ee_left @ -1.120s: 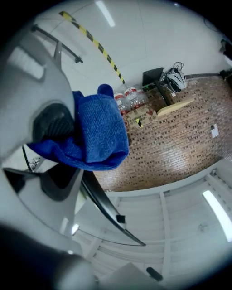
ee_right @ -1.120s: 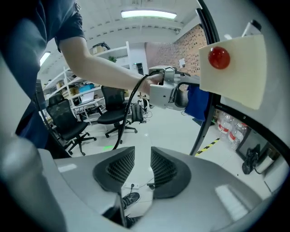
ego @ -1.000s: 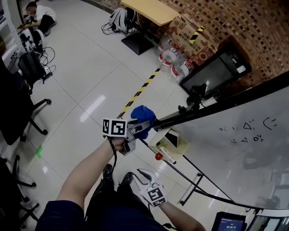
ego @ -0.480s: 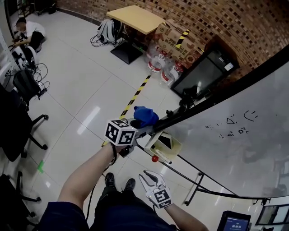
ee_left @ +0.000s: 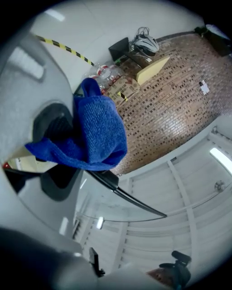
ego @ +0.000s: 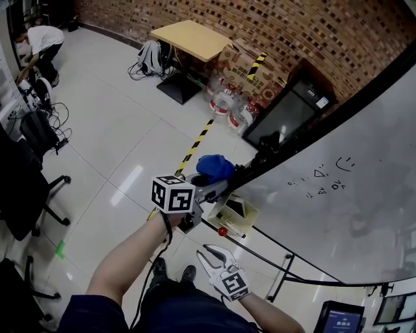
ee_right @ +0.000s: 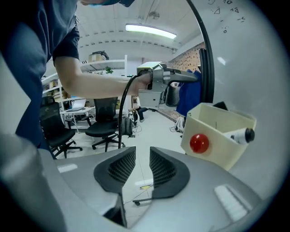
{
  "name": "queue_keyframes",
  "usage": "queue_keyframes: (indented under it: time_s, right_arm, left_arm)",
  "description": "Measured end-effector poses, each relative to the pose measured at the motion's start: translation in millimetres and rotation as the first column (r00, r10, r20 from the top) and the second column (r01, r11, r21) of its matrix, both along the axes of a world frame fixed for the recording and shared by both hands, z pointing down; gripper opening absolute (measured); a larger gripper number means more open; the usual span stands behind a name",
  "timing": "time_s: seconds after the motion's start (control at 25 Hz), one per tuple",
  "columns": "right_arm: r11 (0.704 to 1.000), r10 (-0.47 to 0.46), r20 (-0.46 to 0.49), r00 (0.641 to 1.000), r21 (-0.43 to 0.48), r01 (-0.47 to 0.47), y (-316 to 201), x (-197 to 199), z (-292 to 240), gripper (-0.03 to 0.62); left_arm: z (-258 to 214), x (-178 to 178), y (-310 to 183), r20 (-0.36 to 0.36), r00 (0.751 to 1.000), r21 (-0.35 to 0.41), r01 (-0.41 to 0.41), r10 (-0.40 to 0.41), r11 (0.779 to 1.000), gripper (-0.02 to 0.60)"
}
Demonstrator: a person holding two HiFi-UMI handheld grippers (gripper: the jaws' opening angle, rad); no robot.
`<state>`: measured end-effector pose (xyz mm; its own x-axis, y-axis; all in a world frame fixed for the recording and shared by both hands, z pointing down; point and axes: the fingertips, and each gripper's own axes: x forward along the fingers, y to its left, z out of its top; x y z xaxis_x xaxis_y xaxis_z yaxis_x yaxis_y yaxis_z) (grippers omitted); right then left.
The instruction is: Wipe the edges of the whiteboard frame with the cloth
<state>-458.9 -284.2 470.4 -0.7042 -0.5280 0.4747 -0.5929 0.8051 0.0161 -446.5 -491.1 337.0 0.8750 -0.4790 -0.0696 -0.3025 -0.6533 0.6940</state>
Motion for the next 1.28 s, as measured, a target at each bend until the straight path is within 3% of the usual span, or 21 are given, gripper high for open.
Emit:
queue_keyframes:
  time_s: [0.2,0.32,0.48,0.6,0.68,0.92,1.04,1.28]
  right_arm:
    - [0.998,0.001,0.027,1.0,0.069,-0.003,-21,-12,-38,0.098]
    - [0.992,0.031,0.021,0.999,0.118,-0.033,-43,-18,-70,0.086]
    - [0.985,0.107,0.138,0.985,0.118,-0.124,-72,-18,-125,0.078]
    - [0.972,0.21,0.133,0.969,0.075,-0.221,-93,-3,-147,0.069]
    - [0.958,0.272,0.111,0.956,0.062,-0.28,-107,8,-155,0.067]
    - [0.939,0.312,0.182,0.933,0.09,-0.331,-120,22,-190,0.066]
    - [0.923,0.328,0.251,0.911,0.118,-0.365,-119,27,-207,0.063]
    - [0.899,0.338,0.279,0.899,0.185,-0.396,-119,41,-224,0.058]
  left_arm:
    - [-17,-1,2,0.027,1.0,0.028,-0.006,0.005,1.0,0.123]
    - [-22,-8,-6,-0.031,0.999,-0.037,0.028,-0.029,0.999,0.123]
    - [-33,-11,-9,-0.1,0.994,-0.081,0.047,-0.055,0.996,0.123]
    - [-51,-20,-12,-0.068,0.991,-0.015,0.111,-0.112,0.994,0.123]
    - [-68,-18,-13,-0.038,0.994,0.043,0.102,-0.101,0.994,0.123]
    - [-99,2,-11,0.191,0.979,0.204,0.033,-0.073,0.978,0.123]
    - [-119,7,-4,0.224,0.971,0.265,0.026,-0.088,0.964,0.123]
    - [-150,25,0,0.238,0.969,0.329,-0.017,-0.065,0.944,0.124]
